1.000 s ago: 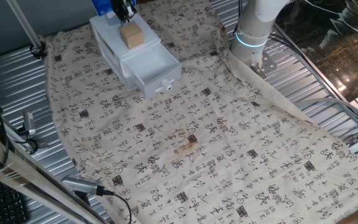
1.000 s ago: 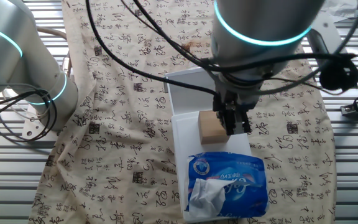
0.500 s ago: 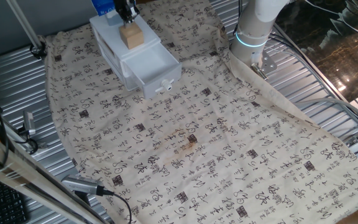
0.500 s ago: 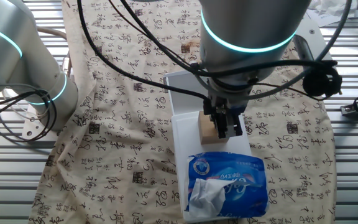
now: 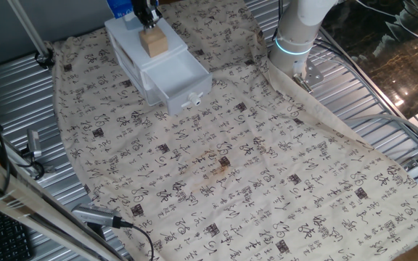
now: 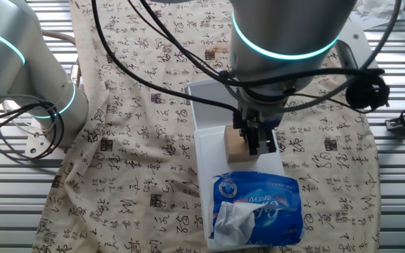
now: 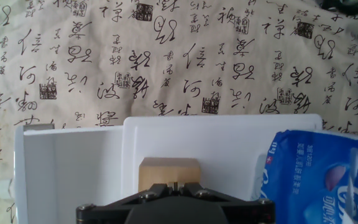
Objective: Put things in the drawer
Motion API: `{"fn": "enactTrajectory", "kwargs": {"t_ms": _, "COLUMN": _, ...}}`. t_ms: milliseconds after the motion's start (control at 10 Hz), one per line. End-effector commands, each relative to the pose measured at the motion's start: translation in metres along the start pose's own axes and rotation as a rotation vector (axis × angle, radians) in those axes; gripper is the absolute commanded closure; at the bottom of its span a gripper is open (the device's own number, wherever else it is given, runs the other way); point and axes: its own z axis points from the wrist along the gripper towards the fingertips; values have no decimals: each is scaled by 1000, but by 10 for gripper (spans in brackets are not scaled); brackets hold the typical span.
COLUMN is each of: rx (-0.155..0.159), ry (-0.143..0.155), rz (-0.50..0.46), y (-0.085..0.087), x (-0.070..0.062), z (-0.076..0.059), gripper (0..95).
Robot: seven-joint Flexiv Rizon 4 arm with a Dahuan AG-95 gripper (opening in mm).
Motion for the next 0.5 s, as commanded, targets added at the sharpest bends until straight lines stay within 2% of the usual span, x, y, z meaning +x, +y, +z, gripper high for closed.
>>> {"fn": "enactTrajectory", "kwargs": {"t_ms": 100, "rx": -1, "ry": -3, "rz": -17, "y": 0, "x": 0, "z": 0, "gripper": 380}}
{"fn": "enactTrajectory", "kwargs": {"t_ms": 200, "rx": -1, "ry": -4, "rz": -16, "y": 0, "x": 0, "z": 0, "gripper": 380}}
{"fn": "enactTrajectory", "kwargs": {"t_ms": 300, "rx": 0, "ry": -8, "rz": -18, "y": 0, "x": 0, "z": 0, "gripper": 190}}
{"fn": "enactTrajectory", "kwargs": {"t_ms": 500, "rx": -1, "ry": -9, "rz": -15, "y": 0, "x": 0, "z": 0, "gripper": 190}}
